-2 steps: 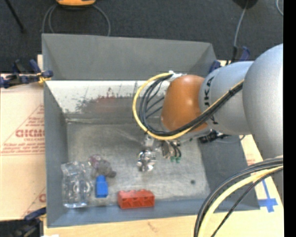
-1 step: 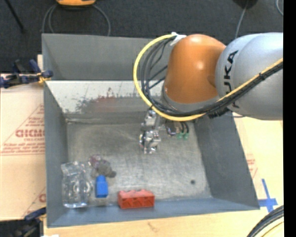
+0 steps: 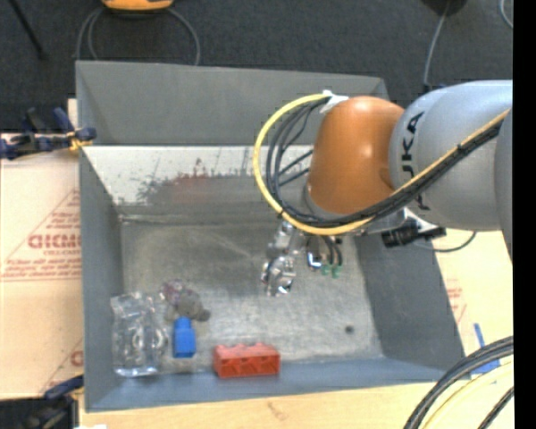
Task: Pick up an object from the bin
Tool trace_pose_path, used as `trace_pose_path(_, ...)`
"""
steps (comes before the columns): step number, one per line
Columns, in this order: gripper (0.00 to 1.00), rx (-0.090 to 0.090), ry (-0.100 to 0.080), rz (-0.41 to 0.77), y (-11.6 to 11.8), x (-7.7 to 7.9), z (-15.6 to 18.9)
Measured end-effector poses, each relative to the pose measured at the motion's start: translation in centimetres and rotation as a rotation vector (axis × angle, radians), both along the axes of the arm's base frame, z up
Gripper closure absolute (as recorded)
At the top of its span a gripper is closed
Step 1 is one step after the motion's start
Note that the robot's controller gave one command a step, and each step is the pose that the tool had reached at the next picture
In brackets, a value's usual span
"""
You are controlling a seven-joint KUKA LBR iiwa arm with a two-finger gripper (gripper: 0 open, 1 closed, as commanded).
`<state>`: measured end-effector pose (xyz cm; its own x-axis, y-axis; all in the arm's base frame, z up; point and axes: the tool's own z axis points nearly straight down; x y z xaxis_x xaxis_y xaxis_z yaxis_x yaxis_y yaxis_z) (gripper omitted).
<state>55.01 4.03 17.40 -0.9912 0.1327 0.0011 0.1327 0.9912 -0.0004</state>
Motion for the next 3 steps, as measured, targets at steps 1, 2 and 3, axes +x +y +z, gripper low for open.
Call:
trace_pose_path(1, 1.0, 0.0, -0.008, 0.014, 0.4, 0.0, 4.2)
trace_pose_path(2, 1.0, -0.001, -0.001, 0.133, 0.9, -1.4, 1.8)
trace_pose_path(3, 1.0, -0.005, -0.013, 0.336, -6.2, 4.5, 12.8)
